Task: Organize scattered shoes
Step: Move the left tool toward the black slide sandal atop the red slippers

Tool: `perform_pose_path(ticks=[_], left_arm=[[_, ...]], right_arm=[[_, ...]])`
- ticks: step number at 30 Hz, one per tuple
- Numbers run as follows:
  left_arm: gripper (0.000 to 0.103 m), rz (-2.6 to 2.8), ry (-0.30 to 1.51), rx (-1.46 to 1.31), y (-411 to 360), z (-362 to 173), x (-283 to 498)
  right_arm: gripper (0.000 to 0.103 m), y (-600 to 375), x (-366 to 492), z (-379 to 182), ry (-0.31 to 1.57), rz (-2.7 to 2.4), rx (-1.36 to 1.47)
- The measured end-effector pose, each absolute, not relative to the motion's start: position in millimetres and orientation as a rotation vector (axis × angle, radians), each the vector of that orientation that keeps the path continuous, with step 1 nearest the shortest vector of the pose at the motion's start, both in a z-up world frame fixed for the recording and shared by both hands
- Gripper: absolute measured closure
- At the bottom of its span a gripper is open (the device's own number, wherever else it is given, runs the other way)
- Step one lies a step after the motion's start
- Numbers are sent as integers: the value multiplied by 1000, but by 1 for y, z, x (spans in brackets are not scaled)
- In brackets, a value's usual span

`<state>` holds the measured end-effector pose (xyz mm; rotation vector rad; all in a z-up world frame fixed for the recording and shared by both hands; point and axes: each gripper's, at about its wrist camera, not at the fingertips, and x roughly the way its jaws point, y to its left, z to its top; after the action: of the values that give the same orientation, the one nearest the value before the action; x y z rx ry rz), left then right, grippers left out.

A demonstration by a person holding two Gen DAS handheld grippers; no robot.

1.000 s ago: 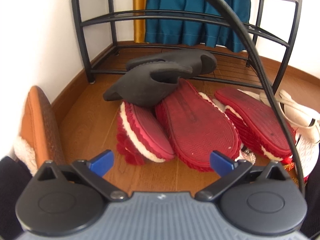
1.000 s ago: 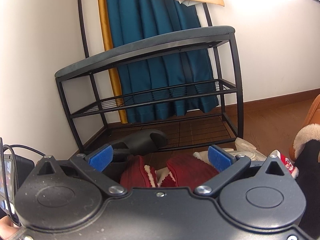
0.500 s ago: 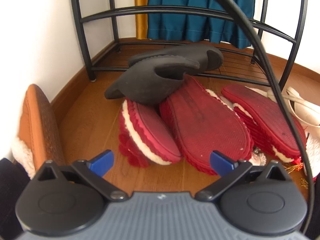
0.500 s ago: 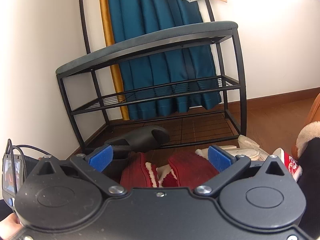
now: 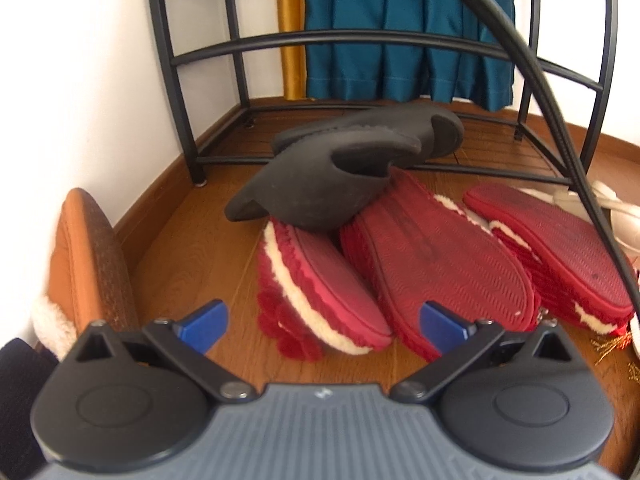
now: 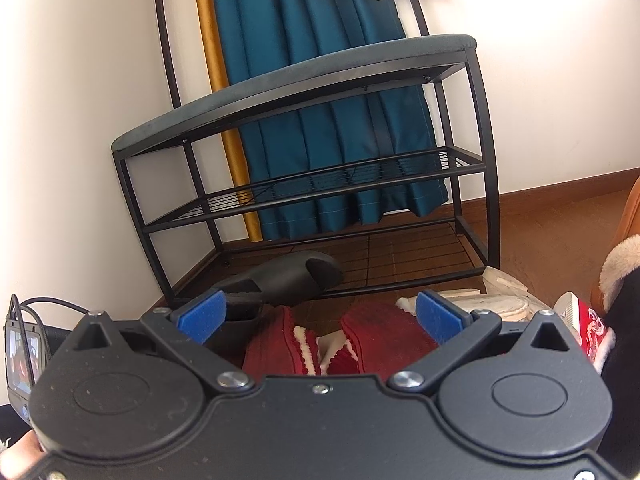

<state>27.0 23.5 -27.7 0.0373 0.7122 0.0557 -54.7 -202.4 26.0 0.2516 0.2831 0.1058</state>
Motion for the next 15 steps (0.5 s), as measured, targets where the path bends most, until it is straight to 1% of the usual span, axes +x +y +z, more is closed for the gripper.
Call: perform_pose_path(ticks=[6, 12, 14, 15], left_arm=[[1, 42, 668, 50, 20, -28, 31], [1, 26, 571, 78, 18, -20, 38], [2, 25, 564, 78, 18, -20, 43], [6, 25, 568, 75, 18, -20, 47]], right_arm=[[0, -206, -53, 24, 287, 107, 253], [0, -204, -51, 25, 288, 109, 252], [0, -205, -51, 25, 290, 111, 251], [0, -204, -50, 25, 292, 112, 250]])
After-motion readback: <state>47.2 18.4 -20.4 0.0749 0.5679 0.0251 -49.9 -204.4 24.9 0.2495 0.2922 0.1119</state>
